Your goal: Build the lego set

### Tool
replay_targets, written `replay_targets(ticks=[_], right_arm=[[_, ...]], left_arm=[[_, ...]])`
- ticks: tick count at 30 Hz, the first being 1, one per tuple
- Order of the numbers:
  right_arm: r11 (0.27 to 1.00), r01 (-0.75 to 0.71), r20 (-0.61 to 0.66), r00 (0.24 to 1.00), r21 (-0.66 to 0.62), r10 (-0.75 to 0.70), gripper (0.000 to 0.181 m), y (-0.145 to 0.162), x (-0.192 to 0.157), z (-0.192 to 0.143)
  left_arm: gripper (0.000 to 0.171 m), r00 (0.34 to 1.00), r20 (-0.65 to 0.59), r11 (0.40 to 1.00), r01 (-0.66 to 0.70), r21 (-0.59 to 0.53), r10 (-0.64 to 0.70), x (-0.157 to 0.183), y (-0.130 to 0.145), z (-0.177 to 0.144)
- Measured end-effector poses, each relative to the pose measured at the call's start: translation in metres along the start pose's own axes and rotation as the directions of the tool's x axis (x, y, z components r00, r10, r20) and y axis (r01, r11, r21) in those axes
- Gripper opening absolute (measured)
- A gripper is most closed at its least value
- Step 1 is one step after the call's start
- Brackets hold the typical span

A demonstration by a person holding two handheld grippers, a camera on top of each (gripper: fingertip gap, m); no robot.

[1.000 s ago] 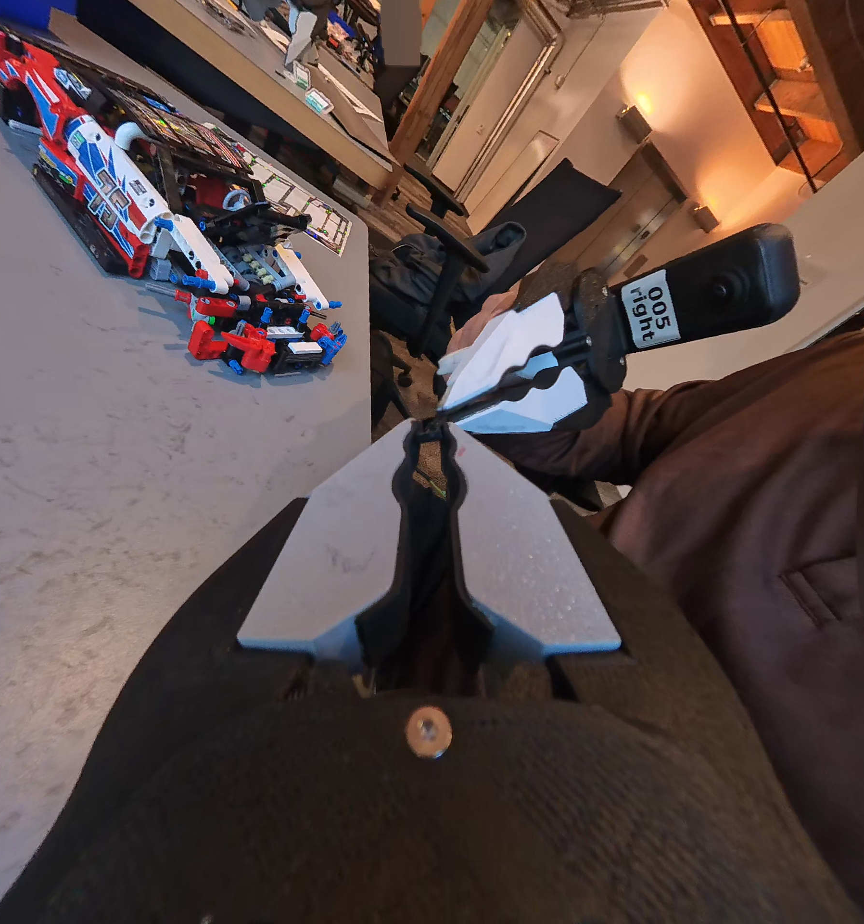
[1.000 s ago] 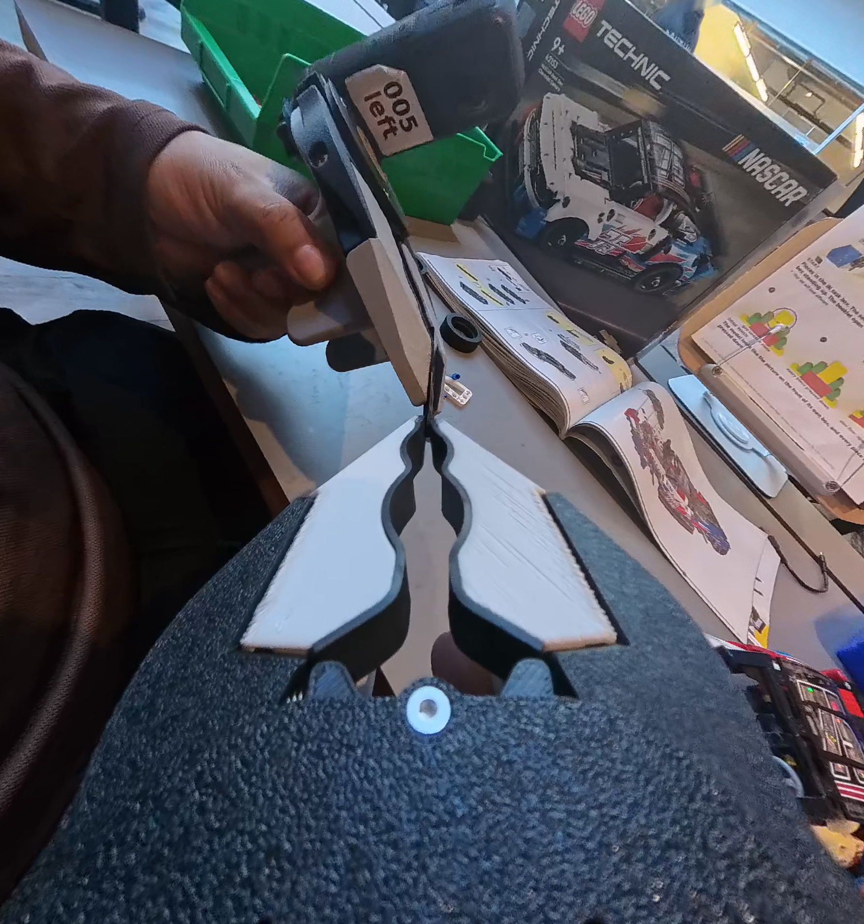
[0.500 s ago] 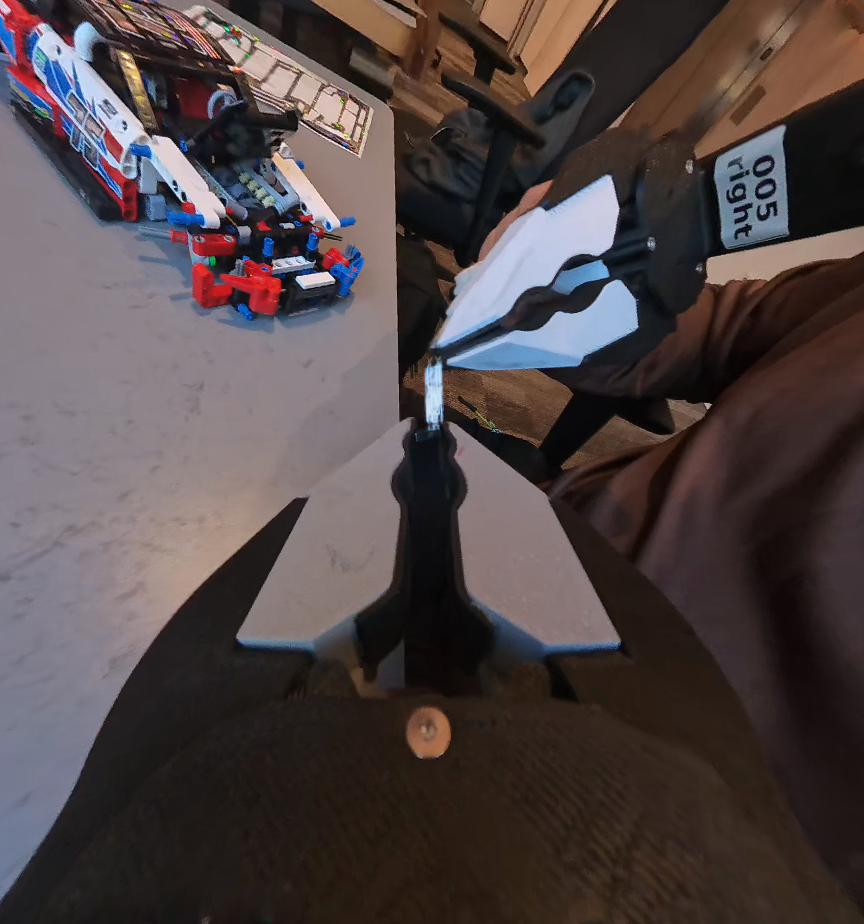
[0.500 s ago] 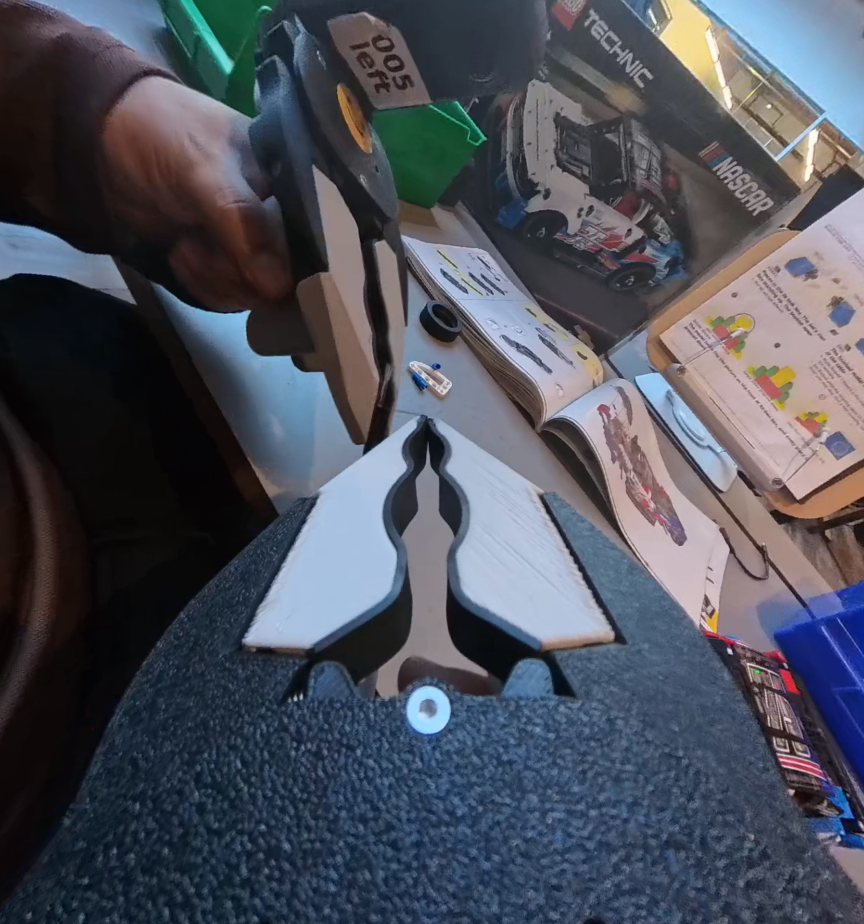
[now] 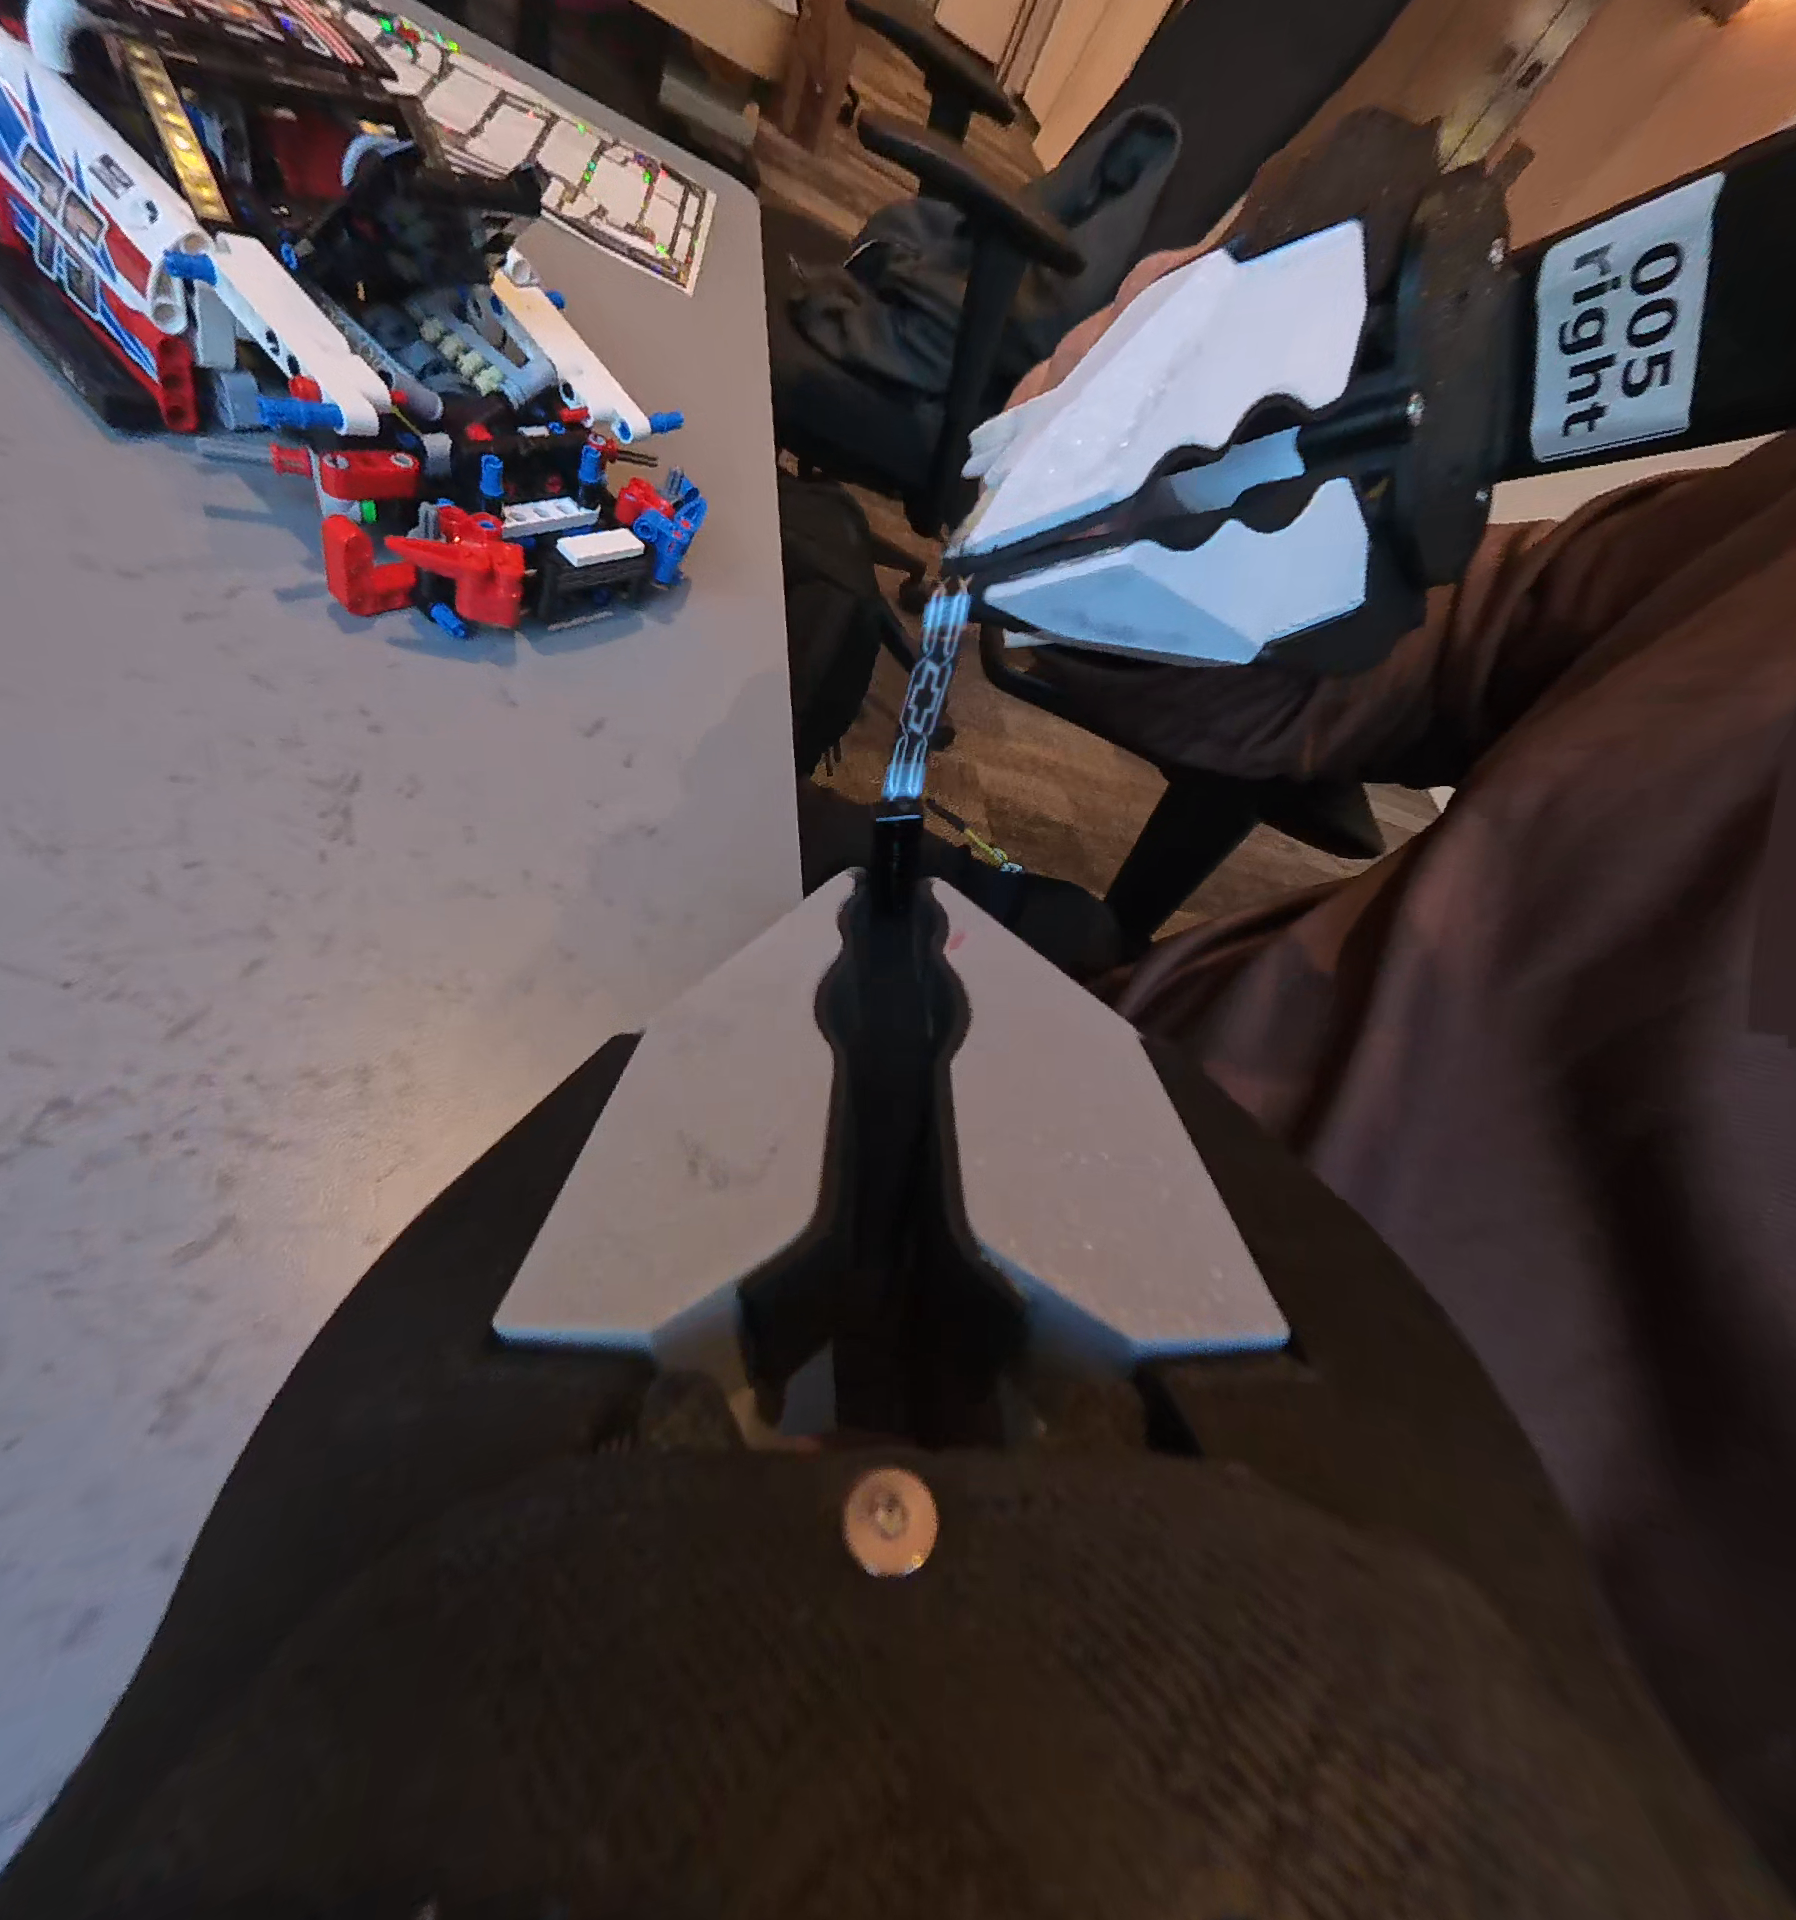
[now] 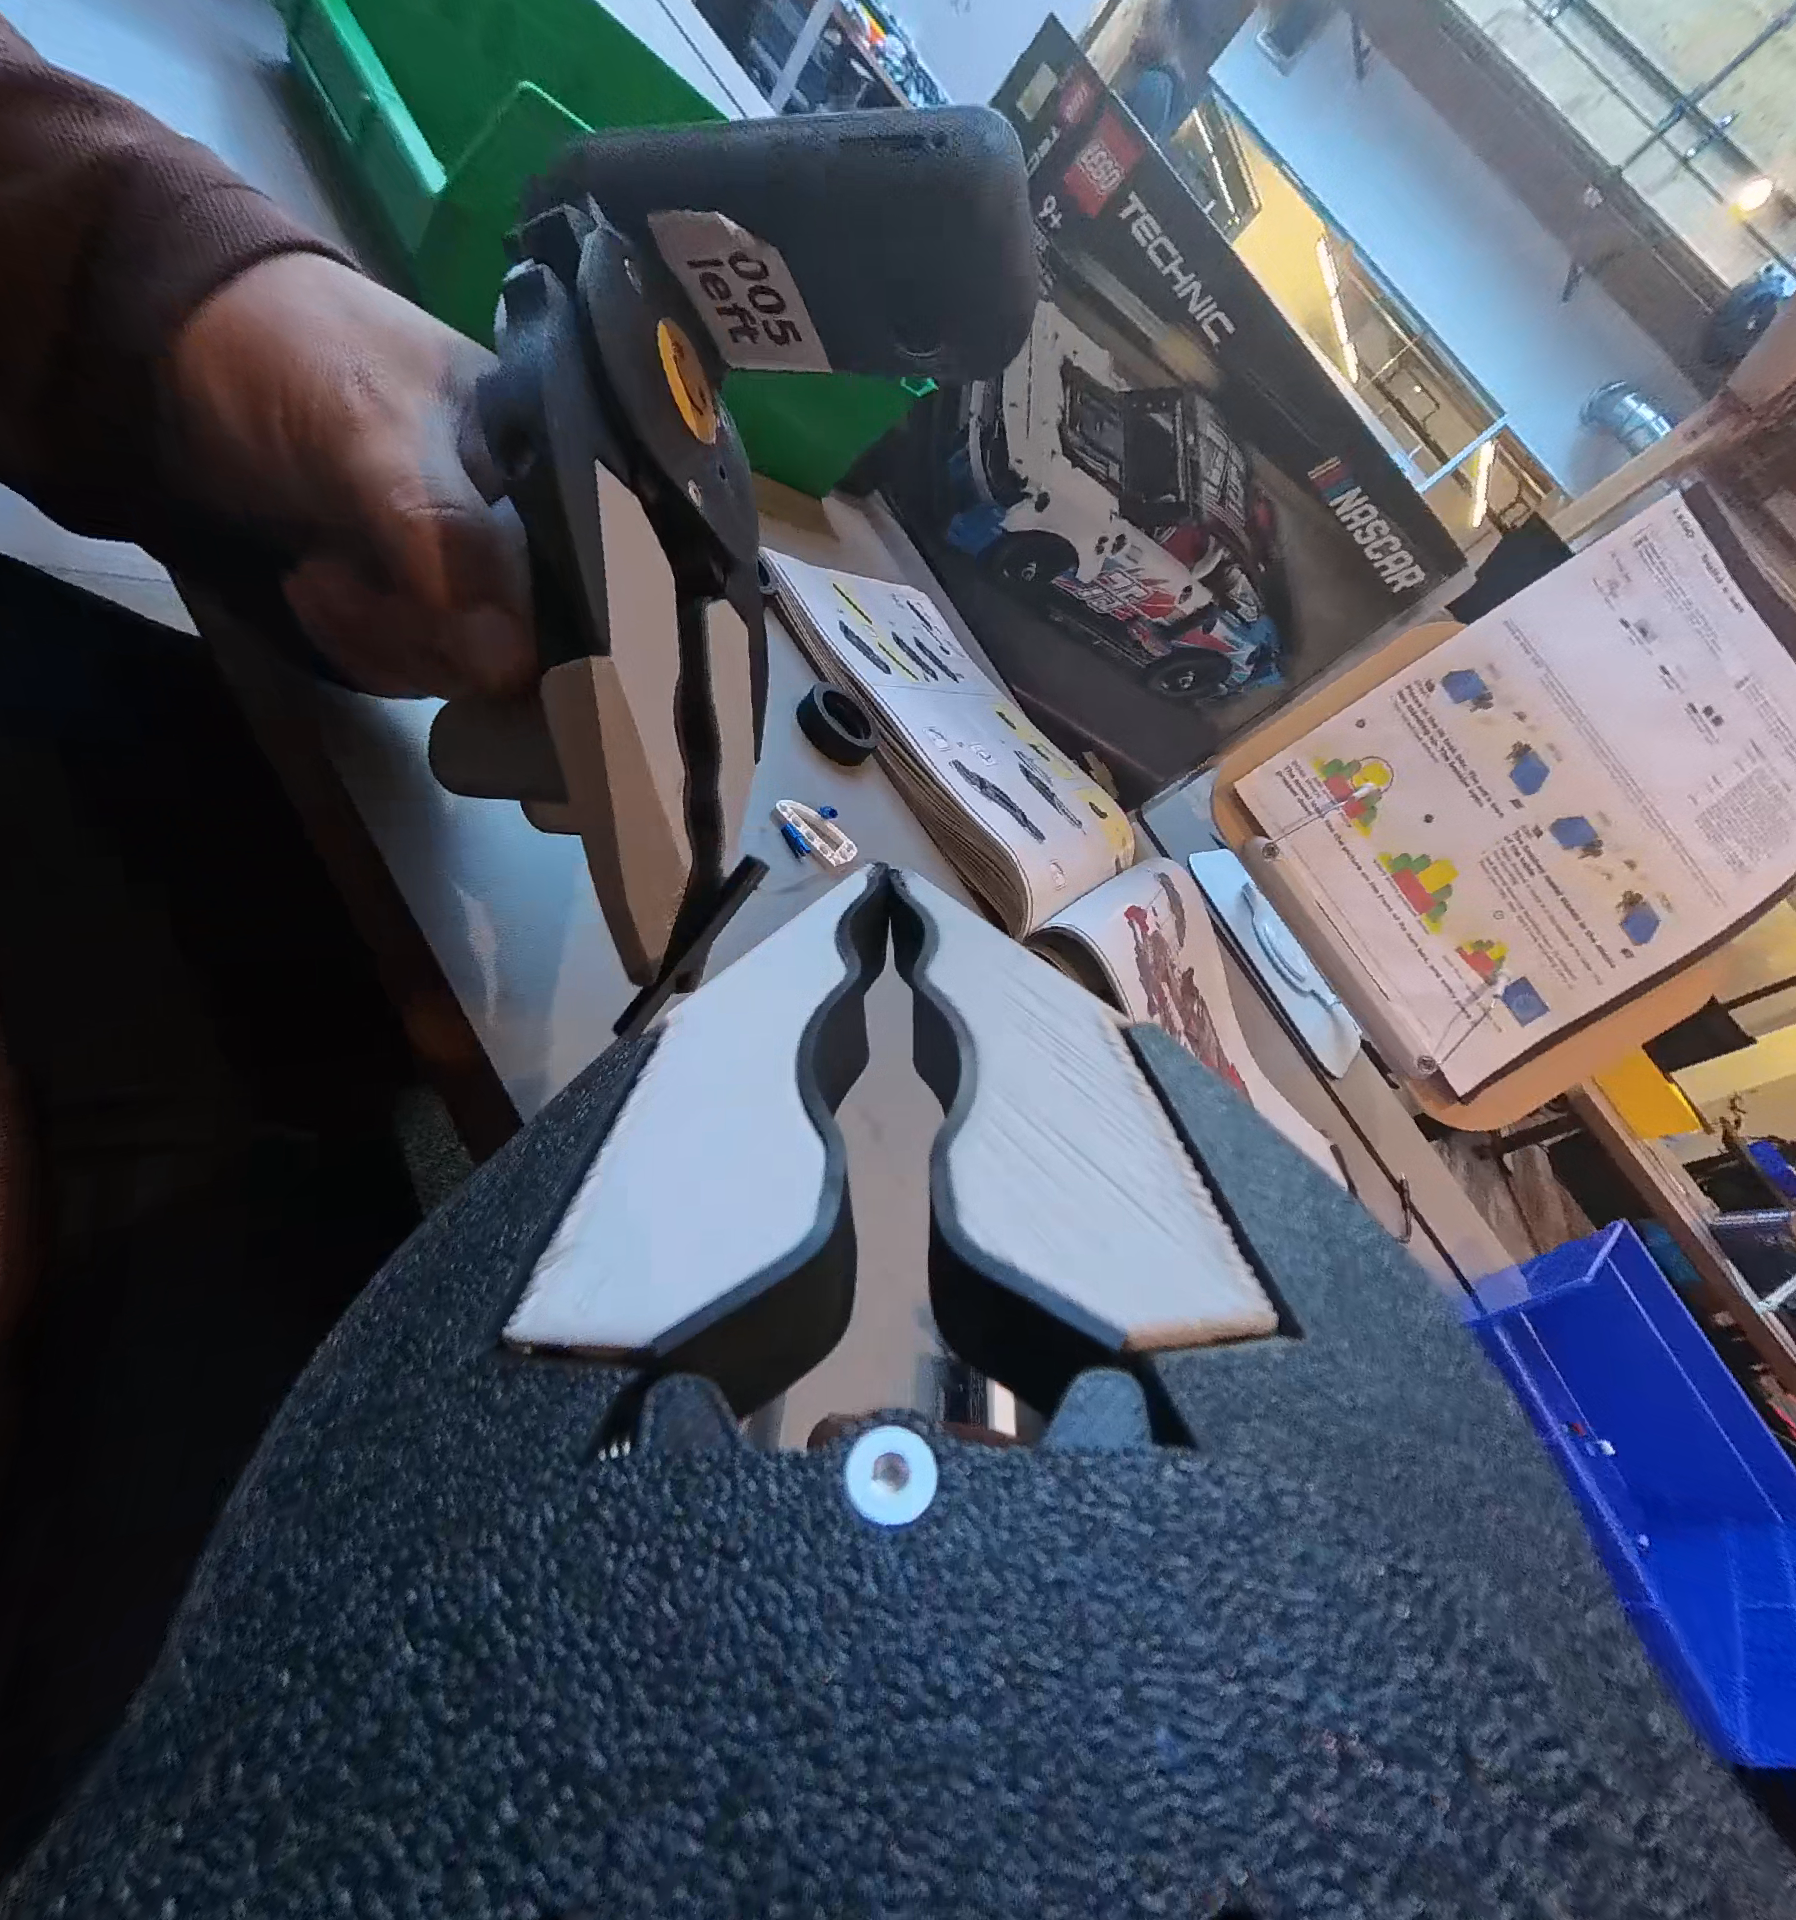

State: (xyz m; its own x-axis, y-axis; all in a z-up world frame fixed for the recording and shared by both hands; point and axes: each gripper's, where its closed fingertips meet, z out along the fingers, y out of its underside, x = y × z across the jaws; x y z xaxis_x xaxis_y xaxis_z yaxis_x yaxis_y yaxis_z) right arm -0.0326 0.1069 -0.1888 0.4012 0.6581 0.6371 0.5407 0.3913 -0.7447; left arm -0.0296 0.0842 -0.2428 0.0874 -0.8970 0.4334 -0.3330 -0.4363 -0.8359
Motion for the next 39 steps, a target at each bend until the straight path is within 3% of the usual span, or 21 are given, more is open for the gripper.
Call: replay_targets(ticks=[4,8,13,17,25,33,39], right_arm=[[1.000,0.007,0.007,1.000,0.000,-0.007,0.000,0.001,-0.002,-0.002],[1.000,0.027,0.014,1.000,0.001,-0.027,0.000,-0.001,-0.004,-0.004],[0.997,0.082,0.025,0.996,0.011,-0.082,0.000,-0.009,-0.012,-0.004],[0.992,0.124,0.027,0.992,0.033,-0.125,0.000,-0.019,-0.020,-0.004],[0.986,0.165,0.022,0.986,0.038,-0.166,0.000,-0.022,-0.019,-0.007],[0.992,0.119,0.077,0.990,0.041,-0.122,0.000,-0.023,-0.022,-0.008],[0.992,0.117,0.074,0.990,0.051,-0.121,0.000,-0.023,-0.021,-0.009]], left_arm=[[0.005,0.991,-0.131,0.991,0.057,0.122,-0.041,0.013,-0.015,-0.008],[0.005,0.983,-0.173,0.967,0.096,0.235,-0.056,0.008,-0.027,-0.024],[0.005,0.986,-0.152,0.950,-0.012,0.313,0.062,0.015,-0.034,-0.031],[0.005,0.974,-0.201,0.920,-0.016,0.391,0.102,0.027,-0.043,-0.036],[0.005,0.960,-0.256,0.913,0.005,0.409,0.109,0.032,-0.044,-0.036],[0.005,0.968,-0.203,0.907,-0.050,0.417,0.146,0.032,-0.044,-0.036],[0.005,0.959,-0.244,0.905,-0.030,0.425,0.146,0.038,-0.045,-0.037]])
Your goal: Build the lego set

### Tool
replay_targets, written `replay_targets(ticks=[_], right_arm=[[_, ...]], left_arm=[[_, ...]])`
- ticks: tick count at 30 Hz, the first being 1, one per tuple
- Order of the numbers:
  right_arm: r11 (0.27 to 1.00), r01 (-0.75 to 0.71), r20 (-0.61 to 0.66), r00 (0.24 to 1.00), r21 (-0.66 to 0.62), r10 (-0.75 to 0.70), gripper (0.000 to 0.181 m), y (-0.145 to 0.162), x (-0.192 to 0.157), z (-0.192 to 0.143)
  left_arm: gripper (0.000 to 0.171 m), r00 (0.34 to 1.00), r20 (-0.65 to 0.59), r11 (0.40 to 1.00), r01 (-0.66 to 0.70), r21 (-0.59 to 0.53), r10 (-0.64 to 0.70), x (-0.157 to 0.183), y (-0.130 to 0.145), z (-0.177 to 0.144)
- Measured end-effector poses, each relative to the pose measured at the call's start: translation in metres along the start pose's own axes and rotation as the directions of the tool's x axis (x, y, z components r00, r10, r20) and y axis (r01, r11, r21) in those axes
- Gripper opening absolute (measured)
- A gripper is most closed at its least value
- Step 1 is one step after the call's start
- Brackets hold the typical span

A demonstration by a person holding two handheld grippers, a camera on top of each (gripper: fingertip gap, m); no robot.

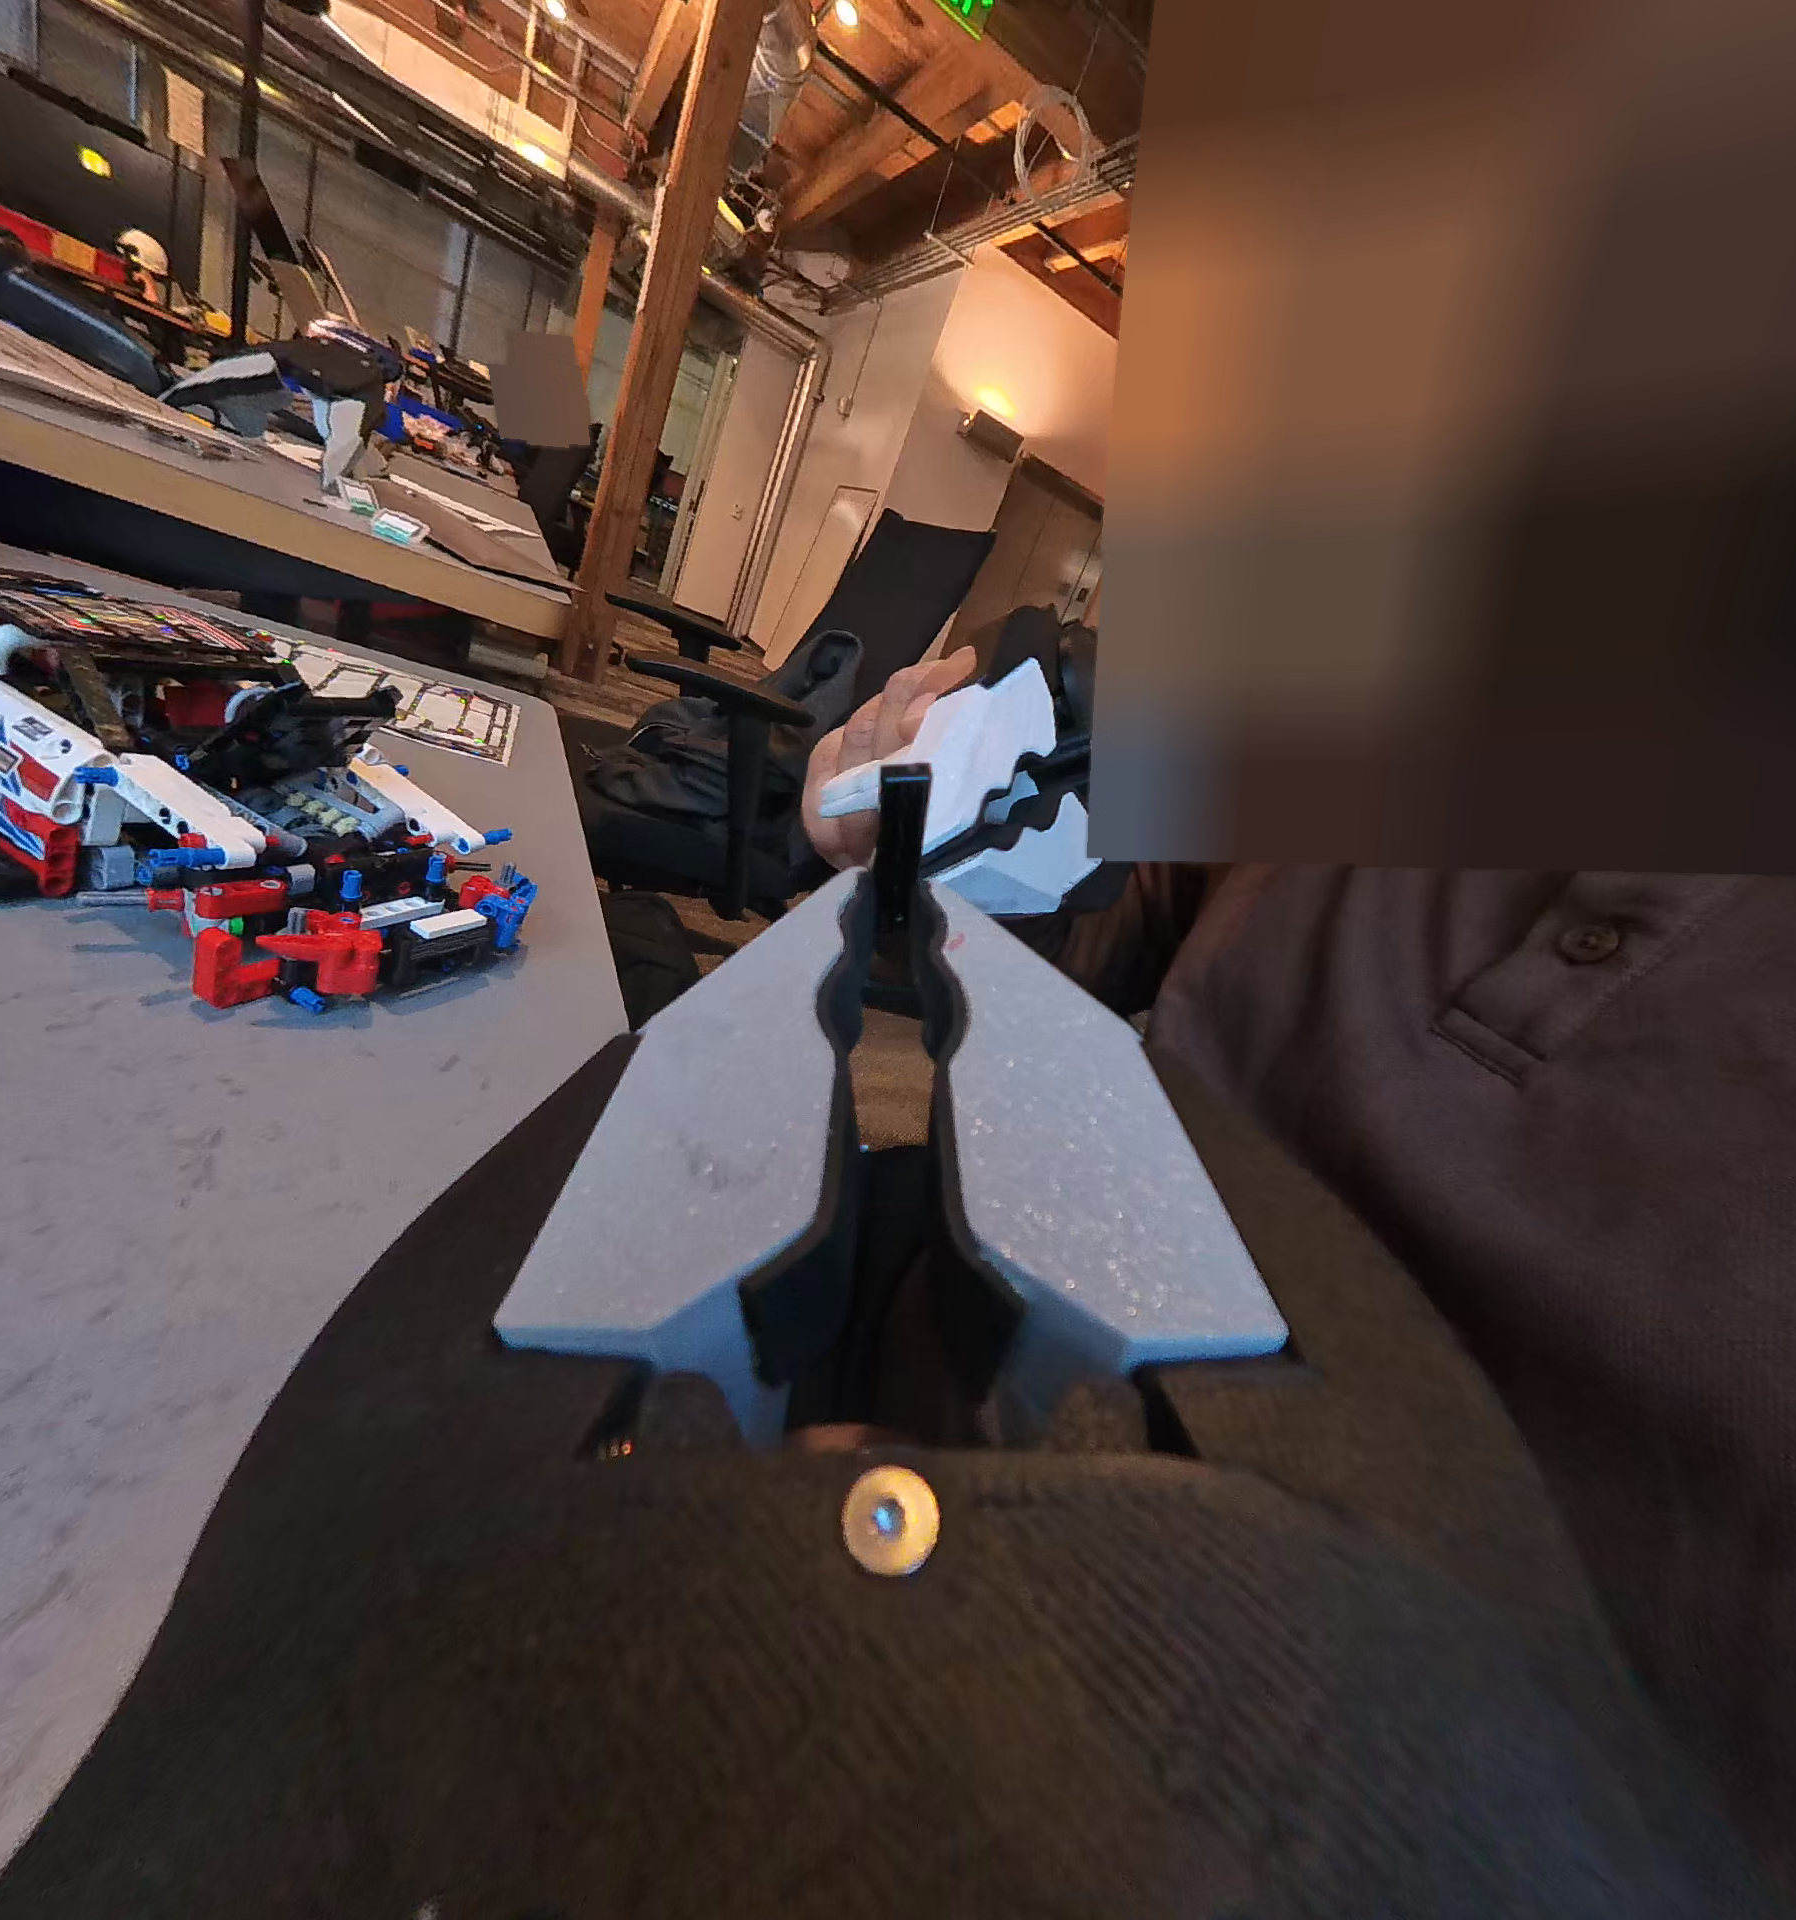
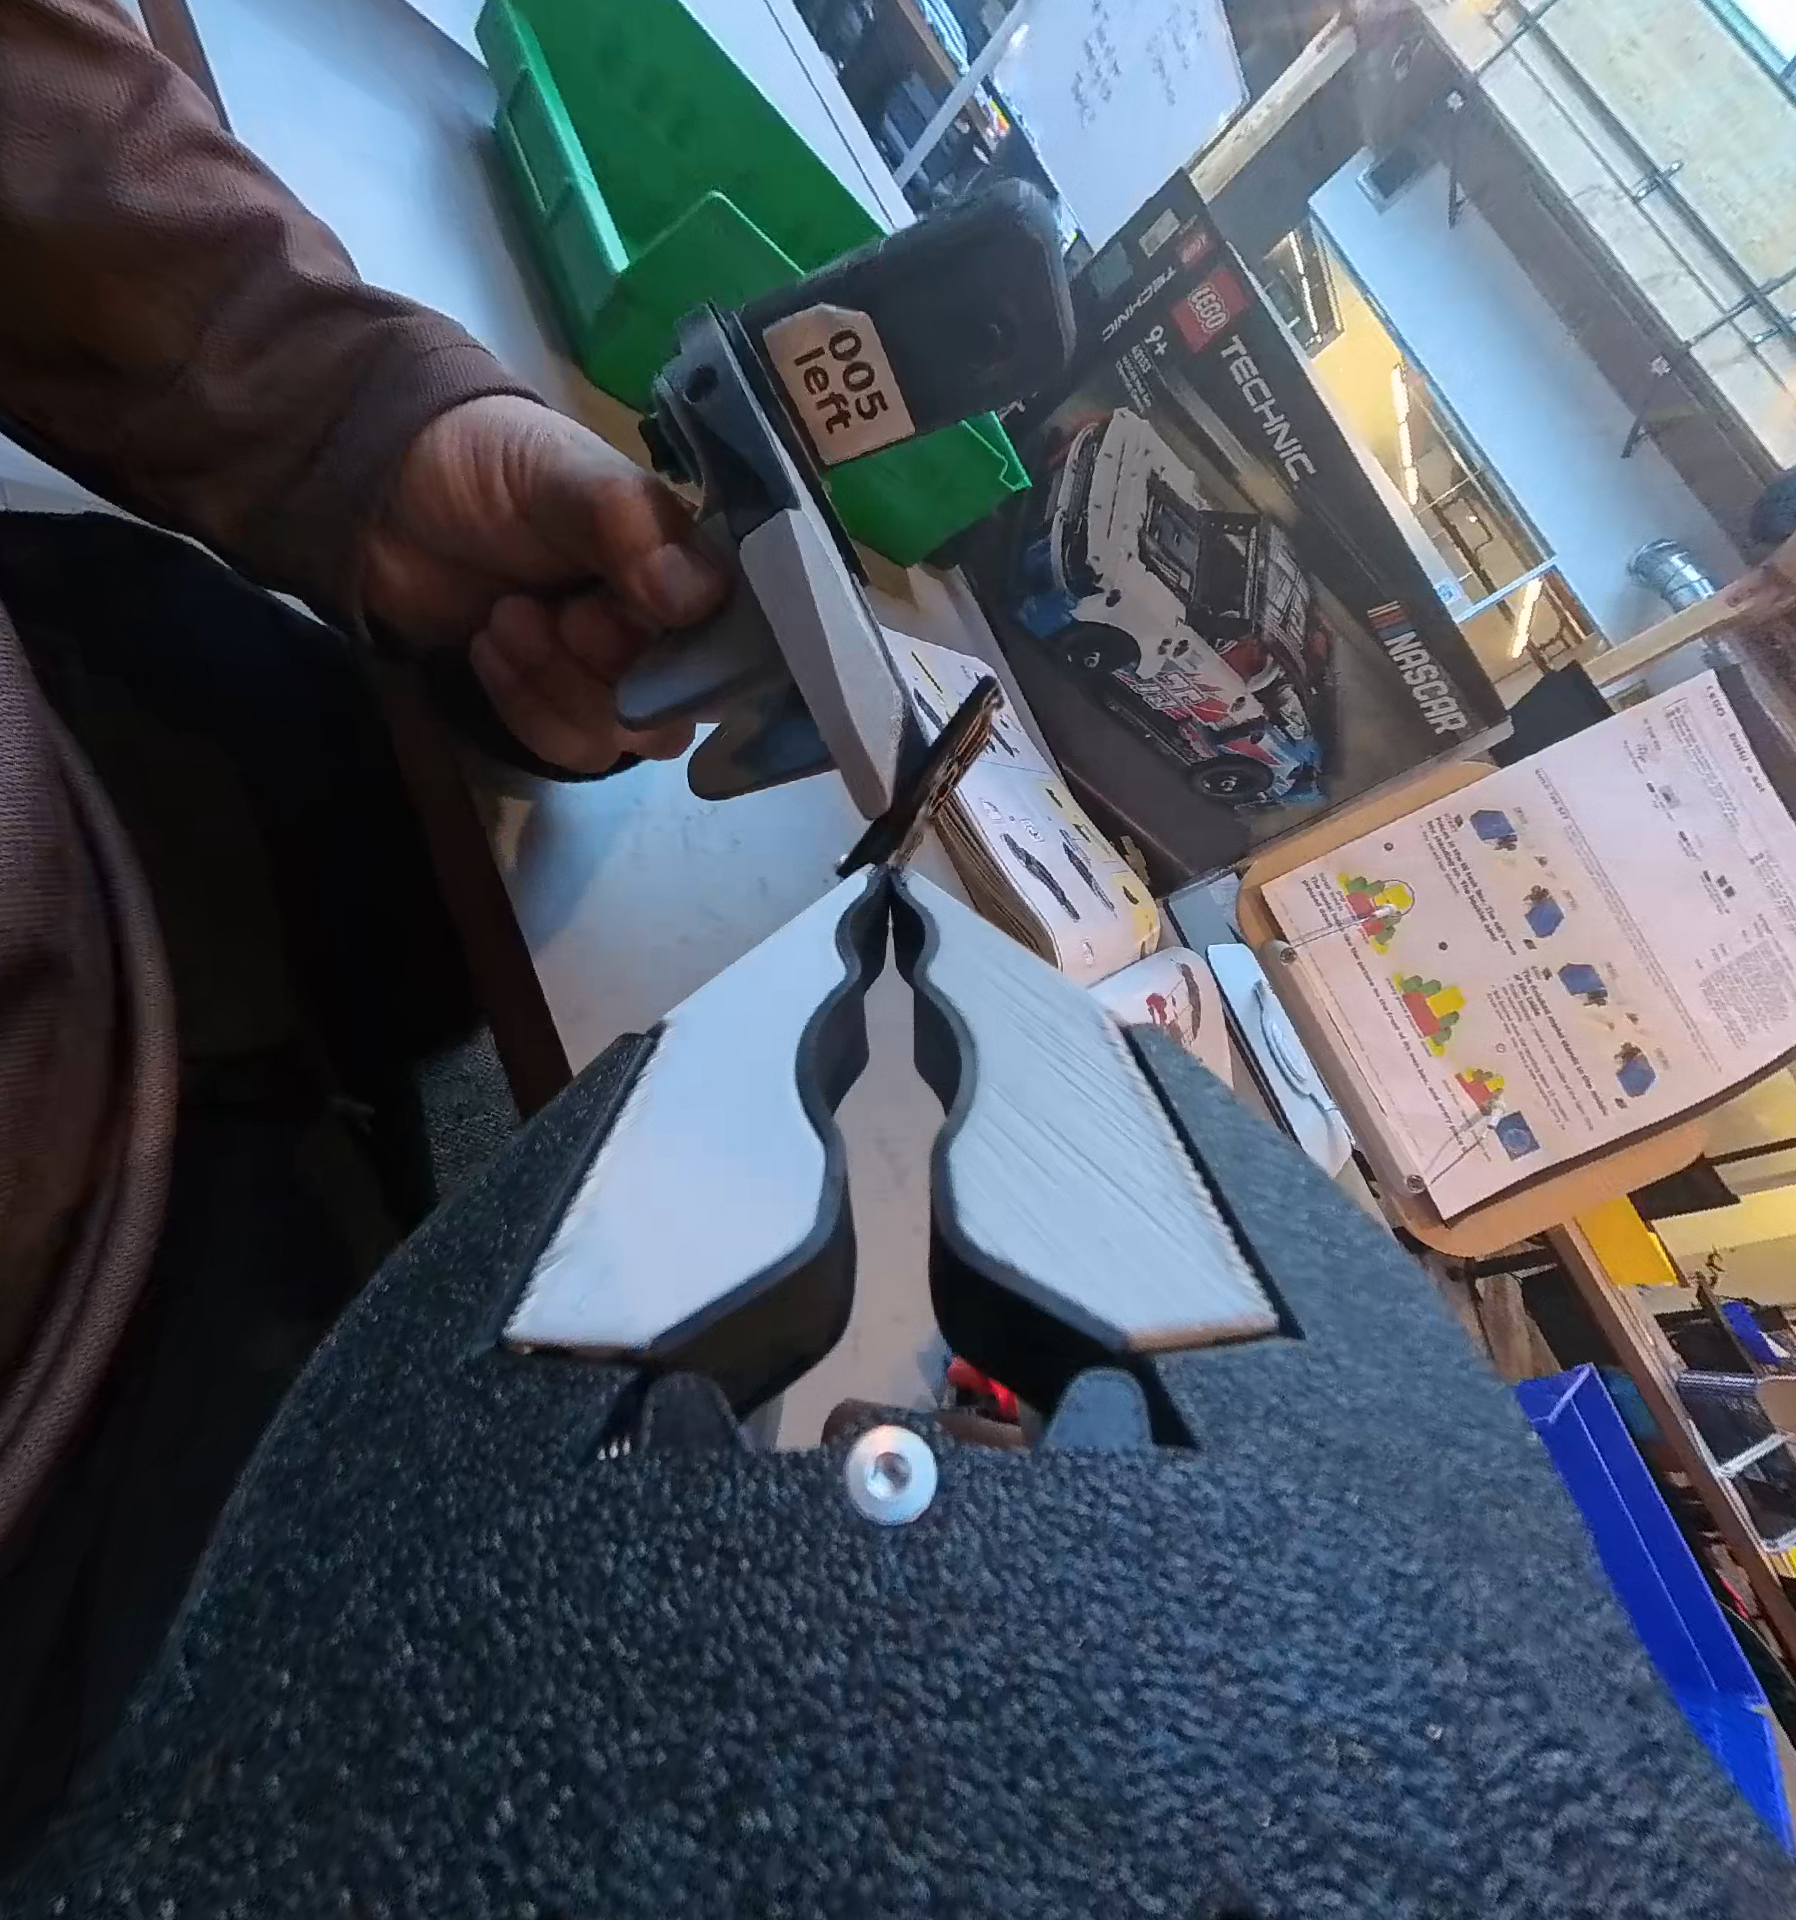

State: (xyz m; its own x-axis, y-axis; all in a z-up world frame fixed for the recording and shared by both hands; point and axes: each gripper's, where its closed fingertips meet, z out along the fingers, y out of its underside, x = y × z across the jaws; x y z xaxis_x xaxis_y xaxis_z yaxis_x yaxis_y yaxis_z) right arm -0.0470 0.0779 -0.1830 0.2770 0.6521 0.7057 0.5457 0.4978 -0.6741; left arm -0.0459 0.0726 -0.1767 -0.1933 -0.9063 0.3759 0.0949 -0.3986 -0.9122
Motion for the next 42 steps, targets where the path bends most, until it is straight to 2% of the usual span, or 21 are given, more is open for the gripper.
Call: replay_targets(ticks=[17,34,38,39,40,42], right_arm=[[0.984,-0.170,0.159,0.974,0.049,0.160,0.000,-0.0020,-0.0053,-0.0055],[0.998,0.071,0.054,0.996,0.004,-0.071,0.004,-0.0017,-0.0030,-0.0076],[0.997,0.083,0.054,0.995,0.001,-0.083,0.006,-0.0010,-0.0023,-0.0091],[0.996,0.086,0.064,0.994,0.002,-0.086,0.009,-0.0007,-0.0037,-0.0095],[0.996,0.088,0.092,0.992,0.003,-0.088,0.025,-0.0006,-0.0079,-0.0100],[0.996,0.085,0.087,0.993,-0.002,-0.084,0.024,0.0002,-0.0084,-0.0083]], left_arm=[[0.005,1.000,-0.017,1.000,-0.018,0.001,0.018,0.0046,0.0003,0.0031],[0.004,0.994,-0.047,0.993,0.099,0.057,-0.097,0.0043,-0.0016,0.0071],[0.004,0.991,-0.053,0.990,0.124,0.067,-0.120,0.0036,-0.0018,0.0079],[0.004,0.990,-0.054,0.989,0.130,0.074,-0.127,0.0029,-0.0027,0.0076],[0.004,0.990,-0.056,0.987,0.137,0.083,-0.133,0.0025,-0.0042,0.0071],[0.004,0.988,-0.057,0.986,0.145,0.083,-0.140,0.0017,-0.0040,0.0072]])
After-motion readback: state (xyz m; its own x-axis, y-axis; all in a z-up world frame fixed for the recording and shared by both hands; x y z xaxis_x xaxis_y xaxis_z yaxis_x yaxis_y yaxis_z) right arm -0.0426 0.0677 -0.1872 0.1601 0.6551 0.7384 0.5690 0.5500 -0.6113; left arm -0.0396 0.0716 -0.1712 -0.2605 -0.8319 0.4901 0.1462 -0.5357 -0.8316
